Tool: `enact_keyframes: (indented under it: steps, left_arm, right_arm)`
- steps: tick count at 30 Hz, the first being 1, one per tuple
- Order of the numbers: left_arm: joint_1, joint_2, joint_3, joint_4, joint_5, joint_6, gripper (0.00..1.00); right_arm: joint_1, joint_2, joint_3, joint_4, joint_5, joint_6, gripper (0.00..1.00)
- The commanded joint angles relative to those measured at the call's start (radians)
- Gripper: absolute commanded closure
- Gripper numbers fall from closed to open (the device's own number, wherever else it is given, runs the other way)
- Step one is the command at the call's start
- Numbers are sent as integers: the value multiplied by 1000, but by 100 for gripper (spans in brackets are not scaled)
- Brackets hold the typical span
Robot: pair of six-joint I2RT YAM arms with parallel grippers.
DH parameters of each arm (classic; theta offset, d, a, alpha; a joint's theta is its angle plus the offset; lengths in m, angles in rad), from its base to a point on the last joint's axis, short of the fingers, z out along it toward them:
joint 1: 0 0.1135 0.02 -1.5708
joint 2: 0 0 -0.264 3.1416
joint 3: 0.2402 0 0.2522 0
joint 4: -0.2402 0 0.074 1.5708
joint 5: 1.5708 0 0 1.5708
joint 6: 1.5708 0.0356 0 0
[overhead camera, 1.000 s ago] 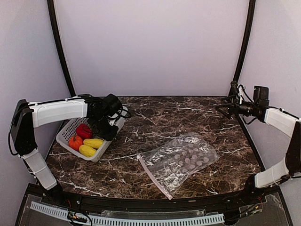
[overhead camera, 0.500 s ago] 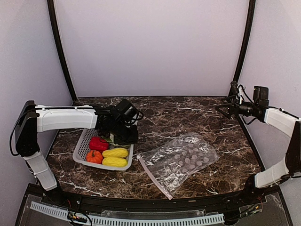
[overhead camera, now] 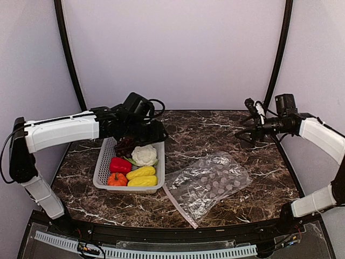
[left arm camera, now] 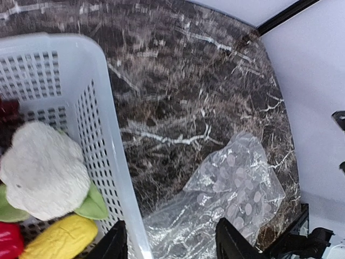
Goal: Place the food in the zip-top bag and seal the zipper
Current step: Adjust the bin at the corner of the board, then move the zipper food storage bag to the center of the board.
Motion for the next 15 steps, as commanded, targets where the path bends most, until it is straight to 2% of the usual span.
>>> enact_keyframes:
  steps: [1, 5, 8, 11, 15]
  left_arm:
    - [-6, -183, -83, 14, -185, 212, 45]
    - [-5, -280, -225, 154, -259, 346, 40]
    - [-5, -305, -288, 213, -319, 413, 42]
    - [-5, -293, -289, 224, -370, 467, 44]
    - [-6, -276, -267, 255, -344, 545, 45]
  right_arm:
    - [124, -20, -26, -219, 167, -113, 16]
    - [152, 29, -27, -236, 273, -83, 22]
    - [154, 113, 0, -246, 317, -59, 25]
    - [158, 197, 23, -258, 346, -49, 29]
    - [162, 303, 65, -278, 353, -30, 34]
